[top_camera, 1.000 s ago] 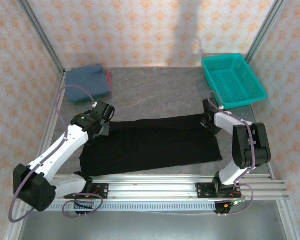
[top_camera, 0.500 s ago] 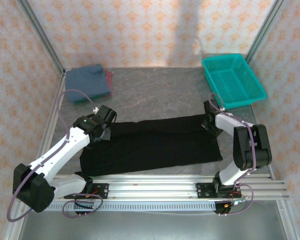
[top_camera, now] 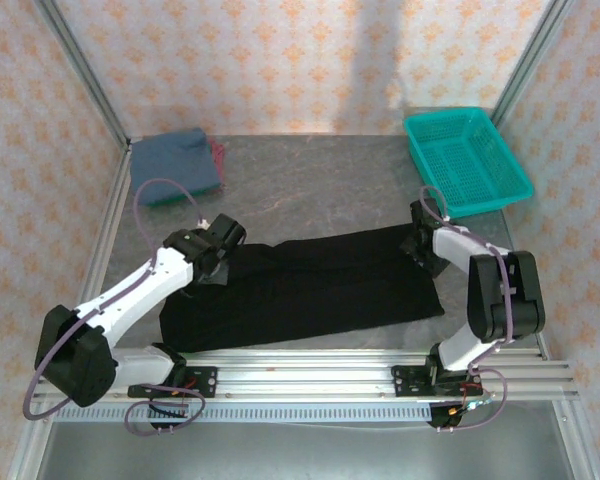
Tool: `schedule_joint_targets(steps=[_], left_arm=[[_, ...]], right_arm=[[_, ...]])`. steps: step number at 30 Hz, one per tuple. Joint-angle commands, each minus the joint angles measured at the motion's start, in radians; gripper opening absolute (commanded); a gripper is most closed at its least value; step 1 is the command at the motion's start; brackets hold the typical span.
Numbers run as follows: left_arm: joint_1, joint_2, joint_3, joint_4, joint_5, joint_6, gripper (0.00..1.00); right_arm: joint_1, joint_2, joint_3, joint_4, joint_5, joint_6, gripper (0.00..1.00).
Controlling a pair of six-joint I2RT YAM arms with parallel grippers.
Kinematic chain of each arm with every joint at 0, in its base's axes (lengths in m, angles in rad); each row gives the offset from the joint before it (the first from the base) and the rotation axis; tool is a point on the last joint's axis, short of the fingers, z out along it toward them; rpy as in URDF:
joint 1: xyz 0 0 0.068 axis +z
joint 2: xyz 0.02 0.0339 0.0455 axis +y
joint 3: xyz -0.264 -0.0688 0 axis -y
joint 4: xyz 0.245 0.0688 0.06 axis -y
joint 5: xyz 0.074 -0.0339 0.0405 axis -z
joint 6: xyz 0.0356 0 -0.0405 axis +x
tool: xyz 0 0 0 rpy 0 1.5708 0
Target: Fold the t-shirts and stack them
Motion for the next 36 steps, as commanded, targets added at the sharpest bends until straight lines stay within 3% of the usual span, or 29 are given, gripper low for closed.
schedule_joint_targets(steps=[1, 5, 9, 12, 15, 19, 23, 28, 36], left_arm=[[-0.016, -0.033, 0.004, -0.041, -0.046, -0.021, 0.00], [-0.017, -0.078, 0.025, -0.056, -0.037, -0.020, 0.00], [-0.016, -0.104, 0.080, -0.083, -0.052, 0.025, 0.00], [-0.018, -0.100, 0.140, -0.116, -0.065, 0.065, 0.00], [-0.017, -0.104, 0.173, -0.117, -0.096, 0.088, 0.00], [-0.018, -0.095, 0.188, -0.097, -0.090, 0.118, 0.00], [-0.015, -0.065, 0.198, -0.072, -0.095, 0.134, 0.00], [-0.007, -0.021, 0.244, -0.072, -0.143, 0.134, 0.00], [0.023, 0.020, 0.306, -0.044, -0.101, 0.149, 0.00]], right_arm=[[0.000, -0.119, -0.010, 0.008, -0.104, -0.025, 0.81], [0.000, -0.253, 0.002, 0.004, -0.243, -0.043, 0.83], [0.012, -0.319, 0.006, 0.043, -0.531, -0.019, 0.81], [0.119, -0.358, -0.061, 0.174, -0.667, 0.103, 0.75], [0.293, -0.369, -0.161, 0.383, -0.645, 0.280, 0.63], [0.508, -0.307, -0.244, 0.639, -0.517, 0.480, 0.30], [0.673, -0.167, -0.215, 0.786, -0.422, 0.560, 0.11], [0.805, 0.041, -0.125, 0.987, -0.360, 0.668, 0.02], [0.931, 0.298, 0.078, 1.070, -0.312, 0.753, 0.00]])
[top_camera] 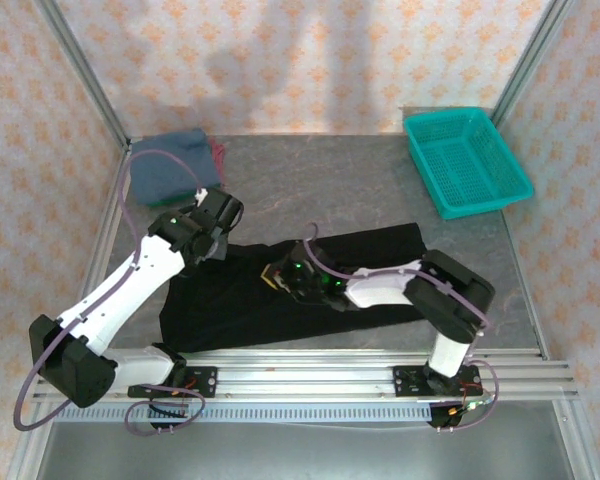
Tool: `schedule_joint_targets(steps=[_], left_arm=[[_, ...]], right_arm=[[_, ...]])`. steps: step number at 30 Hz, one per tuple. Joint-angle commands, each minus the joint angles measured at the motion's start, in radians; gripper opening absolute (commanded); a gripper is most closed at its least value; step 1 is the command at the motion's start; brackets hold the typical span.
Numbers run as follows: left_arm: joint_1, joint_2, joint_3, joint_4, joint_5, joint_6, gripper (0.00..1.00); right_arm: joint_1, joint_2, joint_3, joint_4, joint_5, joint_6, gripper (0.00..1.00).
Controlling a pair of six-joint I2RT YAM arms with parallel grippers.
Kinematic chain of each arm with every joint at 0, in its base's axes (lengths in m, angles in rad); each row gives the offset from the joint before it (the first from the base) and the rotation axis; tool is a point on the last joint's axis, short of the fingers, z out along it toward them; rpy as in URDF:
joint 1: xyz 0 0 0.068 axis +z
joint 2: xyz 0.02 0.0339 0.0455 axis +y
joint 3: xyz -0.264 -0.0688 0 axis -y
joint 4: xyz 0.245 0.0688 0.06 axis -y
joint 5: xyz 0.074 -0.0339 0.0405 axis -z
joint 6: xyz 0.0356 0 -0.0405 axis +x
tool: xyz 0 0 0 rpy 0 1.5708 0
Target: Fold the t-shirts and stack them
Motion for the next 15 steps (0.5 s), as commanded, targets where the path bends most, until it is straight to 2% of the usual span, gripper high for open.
schedule_joint_targets(steps=[1, 15], left_arm=[[0.018, 0.021, 0.039, 0.018, -0.015, 0.021, 0.00], [0.050, 0.053, 0.065, 0.037, 0.057, 0.040, 0.00]], right_arm=[[0.034, 0.074, 0.076, 0.079, 0.059, 0.065, 0.00], [0.082, 0.265, 0.291, -0.062, 0.121, 0.102, 0.00]])
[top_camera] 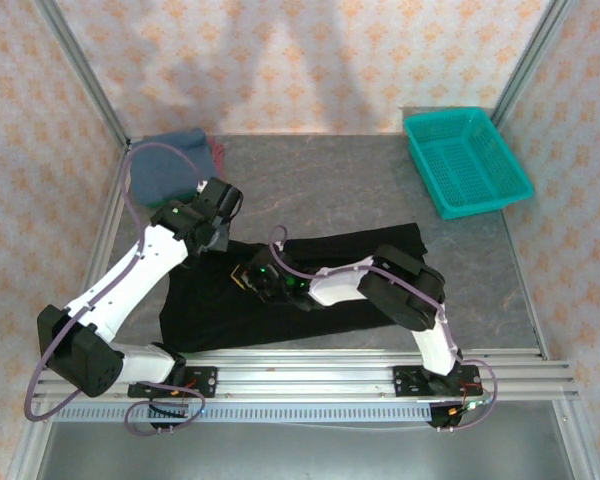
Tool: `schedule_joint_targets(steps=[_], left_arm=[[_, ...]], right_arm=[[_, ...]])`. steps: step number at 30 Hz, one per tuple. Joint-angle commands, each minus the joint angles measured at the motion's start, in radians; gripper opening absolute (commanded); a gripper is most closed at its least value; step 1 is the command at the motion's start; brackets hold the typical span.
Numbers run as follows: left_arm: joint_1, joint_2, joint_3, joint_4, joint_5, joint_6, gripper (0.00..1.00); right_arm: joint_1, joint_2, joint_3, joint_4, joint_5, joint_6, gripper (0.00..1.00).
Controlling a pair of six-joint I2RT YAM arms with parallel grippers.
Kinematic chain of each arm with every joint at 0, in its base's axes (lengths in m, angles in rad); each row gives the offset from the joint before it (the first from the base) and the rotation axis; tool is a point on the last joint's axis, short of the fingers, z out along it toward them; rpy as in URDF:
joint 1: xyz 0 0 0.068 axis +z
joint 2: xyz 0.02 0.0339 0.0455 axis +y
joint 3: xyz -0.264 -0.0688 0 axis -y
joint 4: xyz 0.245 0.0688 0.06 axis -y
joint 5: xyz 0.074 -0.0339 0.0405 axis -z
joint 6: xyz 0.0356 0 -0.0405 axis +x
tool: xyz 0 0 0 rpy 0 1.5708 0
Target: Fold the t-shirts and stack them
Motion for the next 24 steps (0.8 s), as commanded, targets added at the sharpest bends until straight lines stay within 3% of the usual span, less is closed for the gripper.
schedule_joint_targets(steps=[1, 7, 19, 24], left_arm=[[0.012, 0.002, 0.028, 0.017, 0.011, 0.012, 0.00], [0.015, 0.001, 0.025, 0.022, 0.030, 0.013, 0.00], [0.016, -0.029, -0.002, 0.021, 0.029, 0.028, 0.00], [0.018, -0.033, -0.004, 0.014, 0.021, 0.042, 0.00]], right_arm=[[0.012, 0.032, 0.052, -0.056, 0.038, 0.010, 0.00], [0.011, 0.077, 0.105, -0.096, 0.076, 0.015, 0.00], [0.002, 0.167, 0.203, 0.038, 0.176, 0.050, 0.00], [-0.009, 0.144, 0.214, 0.015, 0.177, 0.027, 0.00]])
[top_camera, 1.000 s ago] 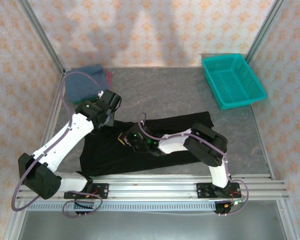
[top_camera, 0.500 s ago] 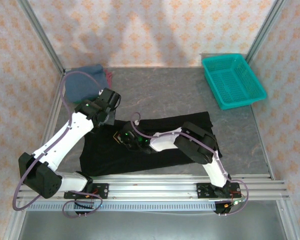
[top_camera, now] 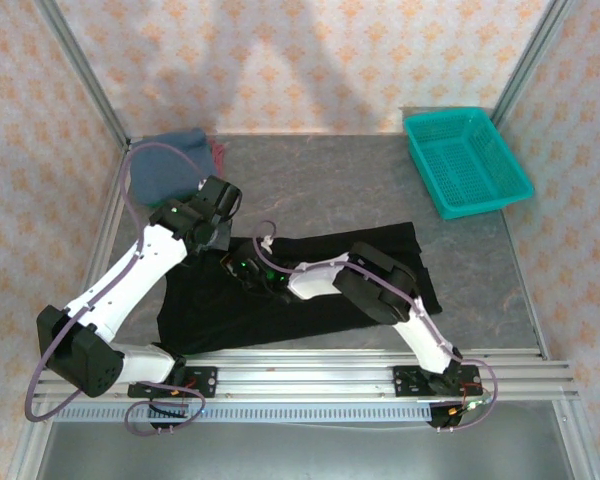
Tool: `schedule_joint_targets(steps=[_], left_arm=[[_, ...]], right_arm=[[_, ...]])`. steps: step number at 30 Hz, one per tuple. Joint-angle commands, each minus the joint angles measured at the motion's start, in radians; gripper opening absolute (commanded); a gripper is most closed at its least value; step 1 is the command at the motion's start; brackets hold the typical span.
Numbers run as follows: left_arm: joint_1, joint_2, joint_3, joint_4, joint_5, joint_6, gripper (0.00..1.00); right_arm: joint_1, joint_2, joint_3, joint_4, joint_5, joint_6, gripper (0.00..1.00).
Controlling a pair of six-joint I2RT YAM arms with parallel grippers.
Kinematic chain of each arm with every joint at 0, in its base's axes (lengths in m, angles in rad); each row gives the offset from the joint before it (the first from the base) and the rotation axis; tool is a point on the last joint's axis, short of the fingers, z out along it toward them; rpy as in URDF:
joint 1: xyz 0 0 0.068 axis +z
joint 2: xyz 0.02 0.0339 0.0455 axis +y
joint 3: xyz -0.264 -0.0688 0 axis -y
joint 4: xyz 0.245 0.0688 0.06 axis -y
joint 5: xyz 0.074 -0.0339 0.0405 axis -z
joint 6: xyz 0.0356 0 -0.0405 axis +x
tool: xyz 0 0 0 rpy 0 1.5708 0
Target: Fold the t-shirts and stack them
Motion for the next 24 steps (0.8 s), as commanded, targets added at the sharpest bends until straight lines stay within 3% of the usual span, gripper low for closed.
schedule_joint_targets(steps=[1, 4, 8, 12, 15, 19, 24], left_arm=[[0.011, -0.032, -0.002, -0.005, -0.018, 0.029, 0.00], [0.010, -0.050, 0.002, -0.007, -0.018, 0.039, 0.00], [0.012, -0.085, -0.004, -0.036, -0.033, 0.031, 0.00], [0.012, -0.138, -0.062, -0.078, -0.036, -0.025, 0.00], [0.015, -0.187, -0.129, -0.087, -0.055, -0.061, 0.00], [0.012, -0.224, -0.194, -0.067, -0.032, -0.098, 0.00], [0.010, -0.208, -0.238, -0.065, -0.030, -0.156, 0.00]], right_arm=[[-0.009, -0.029, 0.012, 0.020, 0.036, -0.010, 0.00], [-0.010, -0.118, -0.026, -0.018, 0.016, -0.044, 0.00], [-0.010, -0.296, -0.045, -0.224, -0.023, -0.166, 0.03], [-0.013, -0.493, -0.088, -0.474, -0.006, -0.290, 0.10], [-0.038, -0.646, -0.149, -0.636, 0.028, -0.353, 0.22], [-0.147, -0.847, -0.262, -0.813, 0.090, -0.398, 0.34], [-0.386, -0.979, -0.359, -0.919, 0.031, -0.491, 0.39]])
